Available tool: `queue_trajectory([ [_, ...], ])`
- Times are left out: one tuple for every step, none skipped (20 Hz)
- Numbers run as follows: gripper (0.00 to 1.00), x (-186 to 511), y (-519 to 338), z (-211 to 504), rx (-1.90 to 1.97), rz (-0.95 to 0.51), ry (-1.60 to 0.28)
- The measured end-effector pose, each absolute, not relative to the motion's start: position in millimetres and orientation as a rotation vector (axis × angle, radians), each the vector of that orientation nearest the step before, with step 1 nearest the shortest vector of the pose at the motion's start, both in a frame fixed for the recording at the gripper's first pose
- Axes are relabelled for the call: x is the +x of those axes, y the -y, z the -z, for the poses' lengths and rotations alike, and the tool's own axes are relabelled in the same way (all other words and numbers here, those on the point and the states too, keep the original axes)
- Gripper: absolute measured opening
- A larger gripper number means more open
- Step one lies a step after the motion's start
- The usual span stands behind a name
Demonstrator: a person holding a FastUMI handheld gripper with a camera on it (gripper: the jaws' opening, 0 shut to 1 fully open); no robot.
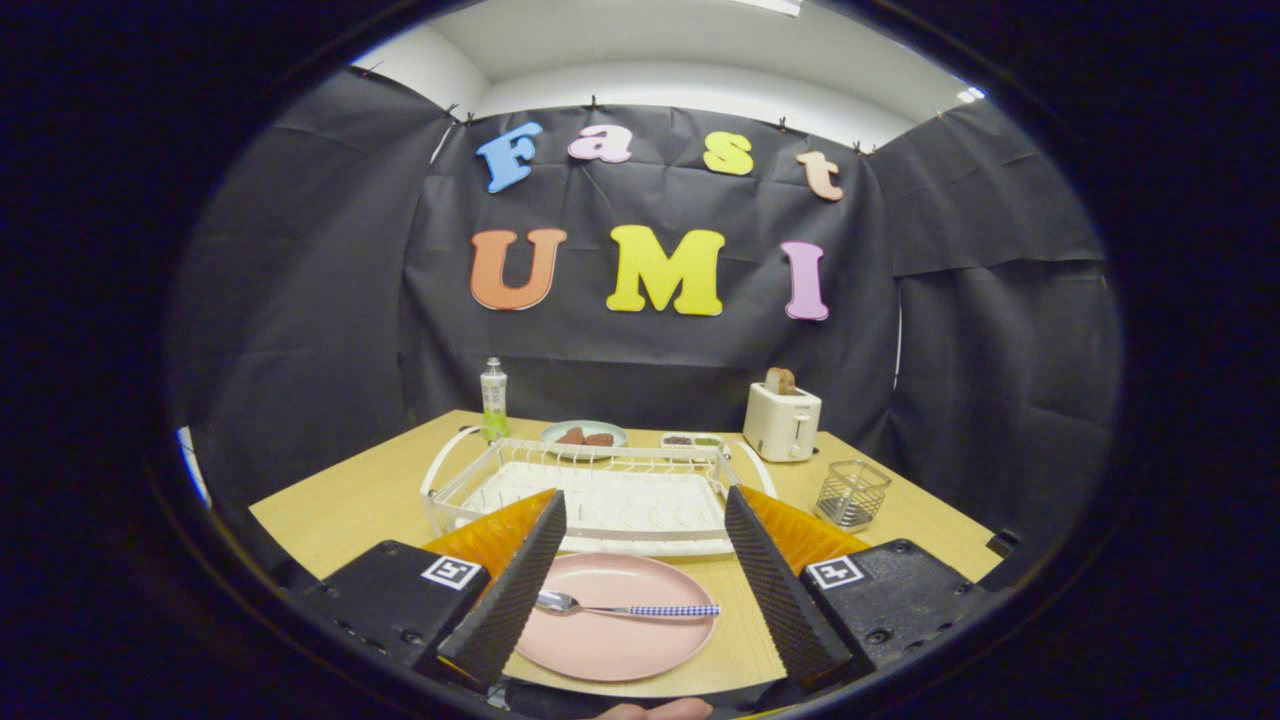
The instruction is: Take the plate from the dish rack, then take the spoon from the basket and place it into the plate.
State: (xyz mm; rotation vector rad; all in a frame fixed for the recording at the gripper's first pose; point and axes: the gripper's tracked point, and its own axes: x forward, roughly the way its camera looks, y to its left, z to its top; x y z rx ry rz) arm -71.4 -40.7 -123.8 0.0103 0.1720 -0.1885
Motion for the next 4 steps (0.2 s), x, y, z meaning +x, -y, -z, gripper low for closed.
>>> queue_trajectory([
  [1.0,-72.7,39.7,125.6,0.01,0.2,-0.17],
  [1.0,-74.0,37.9,125.0,0.016,0.207,-0.161],
  [1.0,-74.1,36.4,123.0,0.031,0.212,-0.144],
  [1.0,-75.1,36.2,119.6,0.046,0.217,-0.121],
])
